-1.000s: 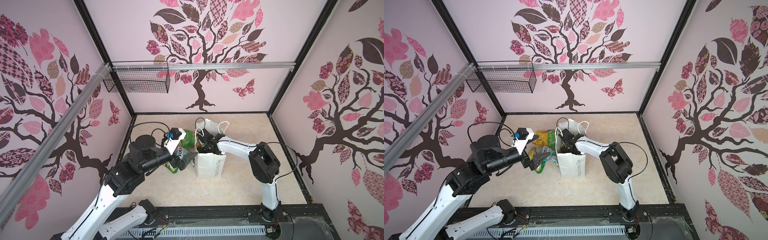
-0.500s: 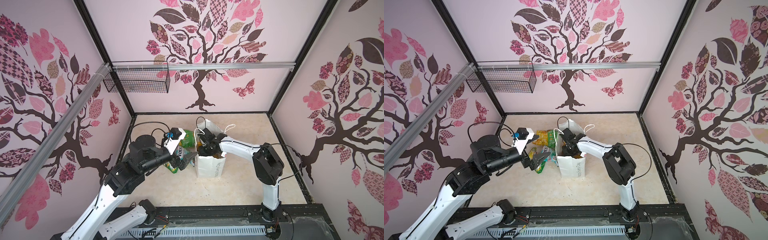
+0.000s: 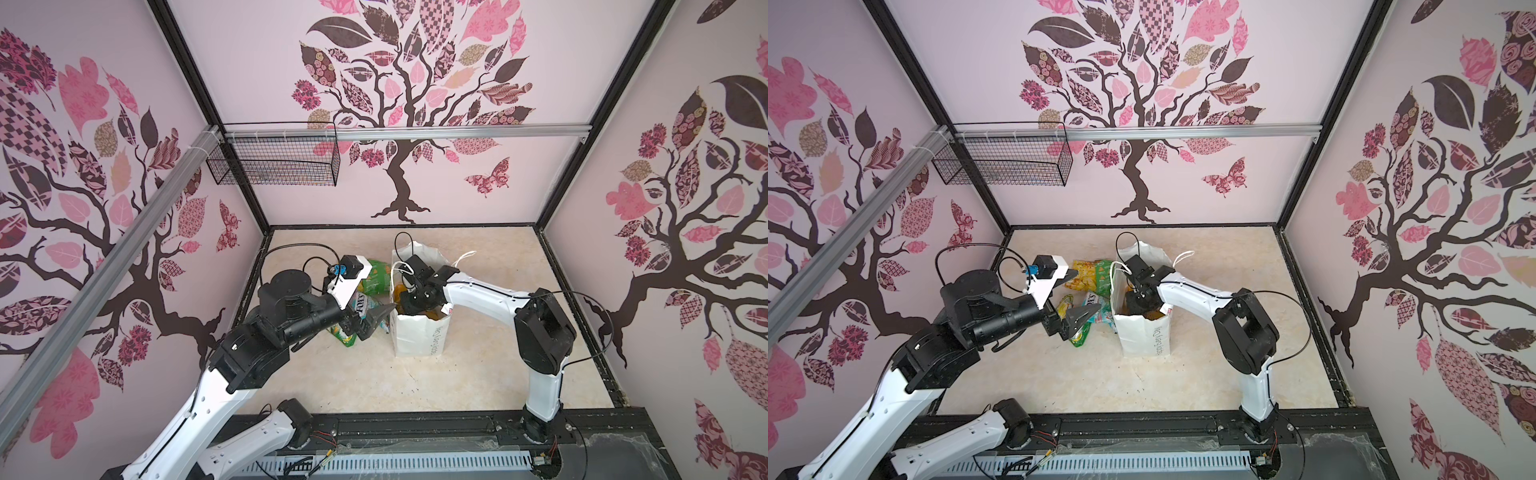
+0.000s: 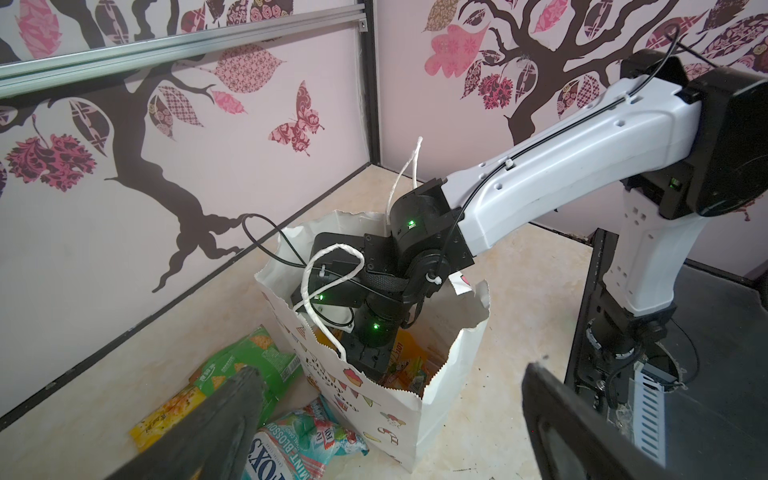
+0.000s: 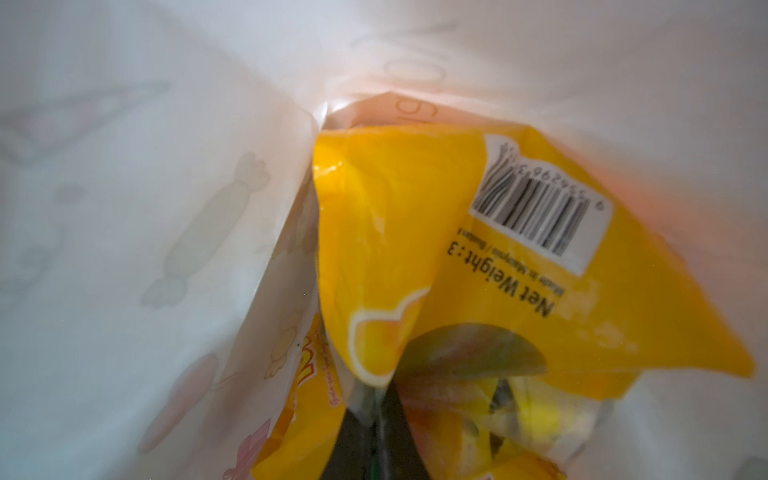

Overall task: Take the snacks out of the paper bag
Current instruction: 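Close the right gripper on the yellow packet inside the paper bag, then lift the yellow packet up out of the paper bag with the right gripper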

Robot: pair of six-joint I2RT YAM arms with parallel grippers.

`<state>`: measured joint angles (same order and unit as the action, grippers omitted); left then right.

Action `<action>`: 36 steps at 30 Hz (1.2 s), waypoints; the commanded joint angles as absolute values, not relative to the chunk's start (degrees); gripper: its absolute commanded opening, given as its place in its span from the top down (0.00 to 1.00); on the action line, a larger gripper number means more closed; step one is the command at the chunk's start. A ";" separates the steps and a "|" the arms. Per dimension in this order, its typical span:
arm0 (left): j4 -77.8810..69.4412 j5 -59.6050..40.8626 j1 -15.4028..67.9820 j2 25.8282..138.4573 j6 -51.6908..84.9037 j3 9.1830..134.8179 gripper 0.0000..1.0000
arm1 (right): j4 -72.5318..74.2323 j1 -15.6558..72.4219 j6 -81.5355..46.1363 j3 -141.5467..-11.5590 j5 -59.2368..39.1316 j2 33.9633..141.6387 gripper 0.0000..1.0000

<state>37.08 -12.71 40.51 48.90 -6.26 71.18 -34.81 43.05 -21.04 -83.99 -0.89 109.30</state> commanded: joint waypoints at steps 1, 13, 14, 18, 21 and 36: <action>36.53 -12.92 40.61 49.09 -6.50 70.98 0.01 | -36.12 43.50 -21.38 -85.52 -1.19 103.25 0.95; 36.36 -13.10 40.64 49.07 -6.33 70.99 0.01 | -37.13 43.46 -21.09 -87.77 1.27 98.75 0.96; 36.34 -13.01 40.62 48.96 -6.37 71.06 0.01 | -37.26 43.47 -21.09 -88.05 1.45 98.45 0.96; 36.48 -12.75 40.62 48.68 -6.50 70.96 0.01 | -37.53 43.49 -21.27 -89.42 1.76 97.09 0.97; 36.59 -12.70 40.61 48.61 -6.48 70.94 0.01 | -37.23 43.50 -21.60 -90.16 1.70 95.88 0.97; 34.26 -11.06 40.69 51.90 0.01 68.47 0.02 | -39.27 43.48 -21.80 -93.07 3.08 95.30 0.97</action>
<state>35.24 -12.45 40.51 50.52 -2.79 70.28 -40.49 43.38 -21.23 -89.30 2.20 98.08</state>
